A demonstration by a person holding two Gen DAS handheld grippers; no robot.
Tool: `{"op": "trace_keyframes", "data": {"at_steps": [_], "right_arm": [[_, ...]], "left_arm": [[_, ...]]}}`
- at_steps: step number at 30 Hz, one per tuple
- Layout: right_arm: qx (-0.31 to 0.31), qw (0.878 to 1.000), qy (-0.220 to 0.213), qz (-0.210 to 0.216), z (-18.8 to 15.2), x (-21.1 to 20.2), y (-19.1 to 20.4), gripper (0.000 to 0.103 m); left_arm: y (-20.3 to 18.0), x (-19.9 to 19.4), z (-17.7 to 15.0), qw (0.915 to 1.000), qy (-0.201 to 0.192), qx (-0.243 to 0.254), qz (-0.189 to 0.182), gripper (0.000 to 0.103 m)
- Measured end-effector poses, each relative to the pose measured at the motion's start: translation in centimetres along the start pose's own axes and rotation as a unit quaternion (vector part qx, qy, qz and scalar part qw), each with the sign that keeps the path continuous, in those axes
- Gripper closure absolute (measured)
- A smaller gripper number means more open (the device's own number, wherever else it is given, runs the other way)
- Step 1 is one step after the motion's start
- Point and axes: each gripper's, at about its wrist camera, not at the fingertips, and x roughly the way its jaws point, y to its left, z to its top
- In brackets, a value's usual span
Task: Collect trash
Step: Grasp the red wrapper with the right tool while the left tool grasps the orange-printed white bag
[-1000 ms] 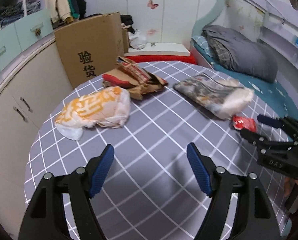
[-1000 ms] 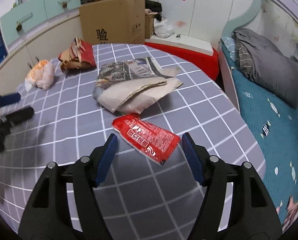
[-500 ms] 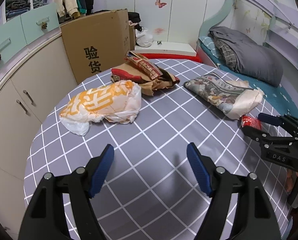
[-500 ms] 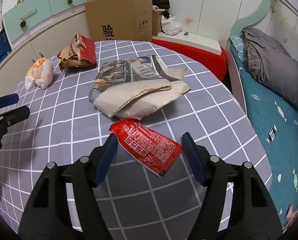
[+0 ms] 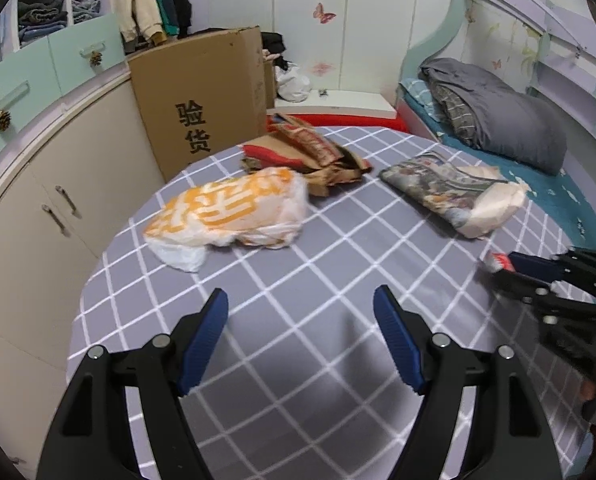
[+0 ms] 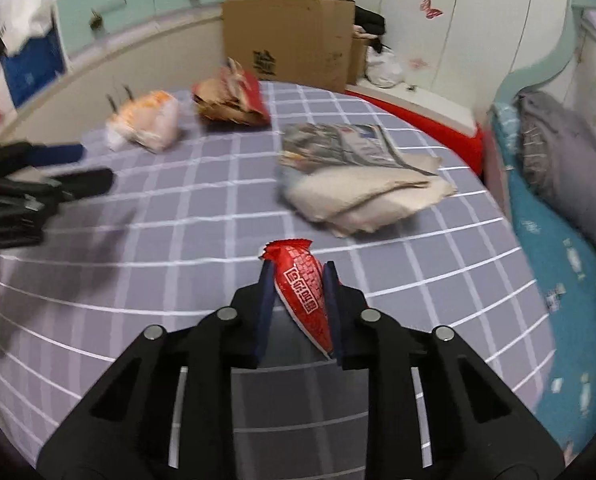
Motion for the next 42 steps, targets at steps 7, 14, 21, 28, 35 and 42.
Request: {"op": "trace_keyframes", "data": {"at_steps": [7,14,21,28,35,42], "right_arm": [[0.007,0.998,-0.036,0.042,1.8,-1.6,2.3,0.082],[0.033,0.996,-0.059,0.059,3.9,-1.1,3.0,0.082],[0.076,0.993,-0.066,0.068,5.3,0.8,2.3,0.082],[0.102,0.990,-0.074,0.069,6.4,2.3,1.7,0.082],[0.107,0.990,-0.066,0.066,6.6,3.5,1.7,0.086],[0.067,0.996,-0.039,0.033,6.3,4.2,2.8,0.086]], "left_arm": [[2.4,0.0,0.3,0.9998,-0.009,-0.017,0.007,0.030],[2.0,0.5,2.0,0.9984,-0.043,0.023,0.031,0.030],[0.3,2.2,3.4,0.9880,-0.066,0.122,0.068,0.030],[0.5,4.9,5.1,0.9859,-0.053,0.138,0.078,0.030],[0.4,6.7,5.0,0.9838,-0.054,0.153,0.076,0.034],[1.2,6.3,4.9,0.9878,-0.056,0.132,0.061,0.062]]}}
